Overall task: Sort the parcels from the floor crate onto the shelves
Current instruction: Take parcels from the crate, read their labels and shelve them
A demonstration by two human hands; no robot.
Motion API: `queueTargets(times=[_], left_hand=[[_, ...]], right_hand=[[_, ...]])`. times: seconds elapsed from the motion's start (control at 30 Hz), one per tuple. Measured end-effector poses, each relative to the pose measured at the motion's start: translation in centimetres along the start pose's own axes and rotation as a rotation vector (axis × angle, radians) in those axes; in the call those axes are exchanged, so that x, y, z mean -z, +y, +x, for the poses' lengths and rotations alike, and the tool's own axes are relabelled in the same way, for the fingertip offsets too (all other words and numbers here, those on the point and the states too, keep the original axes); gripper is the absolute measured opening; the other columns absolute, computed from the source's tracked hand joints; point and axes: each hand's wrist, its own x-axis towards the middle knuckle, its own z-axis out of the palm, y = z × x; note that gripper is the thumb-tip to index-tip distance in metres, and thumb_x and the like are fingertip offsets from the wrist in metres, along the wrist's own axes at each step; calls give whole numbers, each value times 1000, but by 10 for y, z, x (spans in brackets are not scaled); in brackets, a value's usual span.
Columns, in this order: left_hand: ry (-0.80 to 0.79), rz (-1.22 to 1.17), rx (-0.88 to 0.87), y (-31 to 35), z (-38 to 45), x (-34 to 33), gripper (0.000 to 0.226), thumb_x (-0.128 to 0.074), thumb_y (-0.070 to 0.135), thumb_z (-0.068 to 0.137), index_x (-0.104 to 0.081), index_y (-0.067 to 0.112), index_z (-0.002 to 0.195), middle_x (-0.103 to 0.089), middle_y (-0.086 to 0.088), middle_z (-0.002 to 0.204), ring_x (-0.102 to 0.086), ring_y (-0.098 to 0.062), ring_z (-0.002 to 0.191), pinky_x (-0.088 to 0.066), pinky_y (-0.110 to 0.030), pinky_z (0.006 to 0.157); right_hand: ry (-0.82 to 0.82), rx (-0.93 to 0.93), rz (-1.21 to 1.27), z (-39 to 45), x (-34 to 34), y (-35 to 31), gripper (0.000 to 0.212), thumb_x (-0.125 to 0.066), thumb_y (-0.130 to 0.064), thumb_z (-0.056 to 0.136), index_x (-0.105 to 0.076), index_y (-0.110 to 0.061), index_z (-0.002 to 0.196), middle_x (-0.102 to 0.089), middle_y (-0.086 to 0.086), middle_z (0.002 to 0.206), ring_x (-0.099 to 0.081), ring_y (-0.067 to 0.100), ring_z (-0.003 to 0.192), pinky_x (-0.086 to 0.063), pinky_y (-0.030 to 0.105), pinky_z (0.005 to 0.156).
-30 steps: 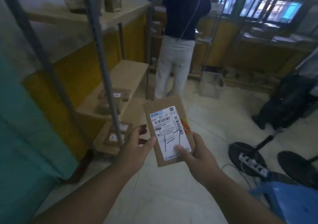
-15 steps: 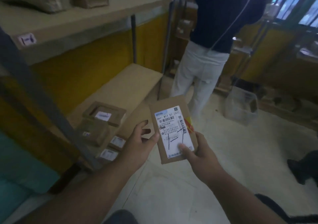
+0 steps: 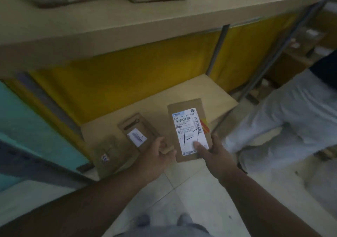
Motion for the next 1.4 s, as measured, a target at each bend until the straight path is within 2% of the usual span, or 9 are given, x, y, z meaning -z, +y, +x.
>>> queueTargets(times=[0.17, 0.3, 0.37, 0.57, 0.7, 0.87, 0.97, 1.07, 1.4], left_hand=[[134, 149, 12, -18, 42, -23, 43, -66, 41, 90, -55, 31, 130, -62, 17, 129, -61, 0, 108, -56, -28, 87], [316, 153, 142, -16, 63, -48, 15, -64, 35, 89, -58, 35, 103, -64, 20, 102, -64, -1, 91, -50, -15, 67], [423, 185, 207, -10, 69, -60, 19, -65, 33, 89, -49, 40, 98, -55, 19, 94, -61, -7, 89, -51, -20, 71], [516, 66, 364, -1, 92, -93, 36, -67, 37, 87, -46, 36, 117, -51, 8, 117, -57, -18, 105, -53, -31, 87], [587, 46, 339, -2, 83, -101, 43, -69, 41, 82, -48, 42, 120, -57, 13, 118, -60, -14, 106, -57, -39, 88], [675, 39, 333, -7, 35, -103, 42, -69, 31, 87, -50, 36, 123, -59, 13, 114, -61, -1, 94, -57, -24, 80], [778, 33, 398, -22, -19, -100, 42, -73, 32, 86, -53, 31, 122, -57, 15, 106, -57, 6, 82, -43, -6, 66], [880, 40, 462, -48, -97, -94, 59, -74, 37, 85, -47, 30, 137, -54, 11, 118, -57, 1, 85, -38, 0, 63], [1355, 7, 726, -166, -438, -71, 53, -71, 39, 87, -51, 29, 136, -54, 10, 121, -59, -2, 93, -46, -18, 80]], right_hand=[[-220, 33, -67, 122, -16, 23, 77, -71, -69, 76, -55, -18, 132, -75, -9, 111, -74, 13, 96, -59, 46, 87], [-334, 16, -145, 183, -34, 32, 77, -69, -74, 72, -60, -19, 125, -75, -8, 107, -73, 13, 94, -60, 41, 83], [-348, 19, -224, 199, -37, 31, 63, -68, -63, 79, -63, -16, 121, -75, -6, 104, -72, 14, 92, -58, 33, 77], [-364, 189, -619, 229, -34, 14, 56, -62, -60, 87, -54, -12, 115, -61, -1, 103, -56, 18, 87, -42, 29, 73], [-288, 365, -755, 219, -23, -3, 68, -60, -53, 91, -42, -7, 137, -50, 18, 131, -52, 36, 116, -44, 40, 92], [-390, 757, -676, 153, -12, -26, 64, -53, -54, 89, -48, -11, 136, -52, 15, 132, -49, 31, 120, -45, 43, 97], [-519, 958, -669, 92, -21, -42, 66, -46, -59, 84, -53, -13, 130, -56, 12, 126, -54, 29, 114, -46, 39, 91], [-644, 1136, -594, 16, -51, -53, 57, -53, -55, 86, -51, -16, 129, -56, 9, 128, -56, 28, 115, -47, 38, 93], [-970, 1452, -424, -281, -207, -75, 57, -57, -51, 91, -48, -15, 135, -53, 10, 138, -53, 27, 124, -44, 38, 103]])
